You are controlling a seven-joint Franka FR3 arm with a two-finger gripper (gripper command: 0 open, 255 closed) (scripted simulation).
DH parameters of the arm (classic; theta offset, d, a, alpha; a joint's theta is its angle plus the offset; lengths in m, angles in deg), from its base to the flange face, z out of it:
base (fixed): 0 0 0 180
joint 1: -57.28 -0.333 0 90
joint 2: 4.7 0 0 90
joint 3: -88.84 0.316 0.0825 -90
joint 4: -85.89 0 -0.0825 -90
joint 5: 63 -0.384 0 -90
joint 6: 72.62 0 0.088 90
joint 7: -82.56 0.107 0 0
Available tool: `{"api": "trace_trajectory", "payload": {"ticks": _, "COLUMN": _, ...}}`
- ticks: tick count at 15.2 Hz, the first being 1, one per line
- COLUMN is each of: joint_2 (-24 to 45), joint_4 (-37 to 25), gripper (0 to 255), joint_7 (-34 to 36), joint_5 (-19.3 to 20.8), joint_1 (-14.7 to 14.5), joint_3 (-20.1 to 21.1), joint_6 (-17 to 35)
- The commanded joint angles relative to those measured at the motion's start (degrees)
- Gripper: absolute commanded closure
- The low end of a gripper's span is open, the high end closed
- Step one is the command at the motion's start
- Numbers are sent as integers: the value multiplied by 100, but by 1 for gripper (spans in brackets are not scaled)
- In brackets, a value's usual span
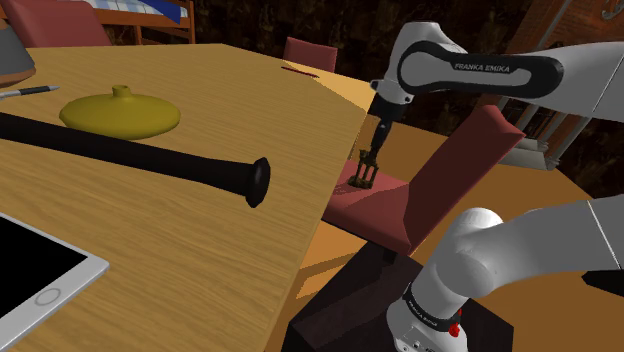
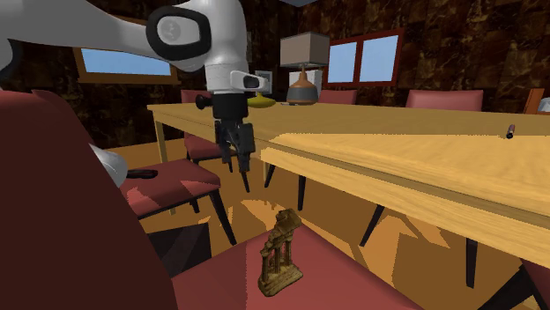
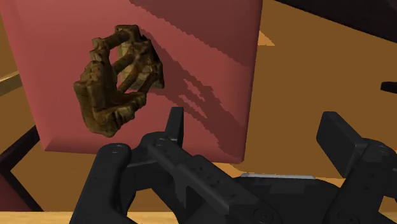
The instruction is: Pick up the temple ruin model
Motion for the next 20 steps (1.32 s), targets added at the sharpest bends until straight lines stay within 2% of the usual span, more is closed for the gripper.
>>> {"api": "trace_trajectory", "payload": {"ticks": 1, "joint_2": 232, "joint_4": -61, "gripper": 0, "joint_7": -434, "joint_5": 86, "joint_1": -6, "joint_3": -329, "joint_6": 243}}
{"api": "trace_trajectory", "payload": {"ticks": 7, "joint_2": 1217, "joint_4": -523, "gripper": 0, "joint_7": -1777, "joint_5": 68, "joint_1": -163, "joint_3": -1350, "joint_6": 930}}
{"api": "trace_trajectory", "payload": {"ticks": 12, "joint_2": 2231, "joint_4": -1112, "gripper": 0, "joint_7": -2967, "joint_5": -355, "joint_1": -431, "joint_3": -2157, "joint_6": 1370}}
{"api": "trace_trajectory", "payload": {"ticks": 20, "joint_2": 2449, "joint_4": -695, "gripper": 0, "joint_7": -3053, "joint_5": -415, "joint_1": -443, "joint_3": -2285, "joint_6": 1984}}
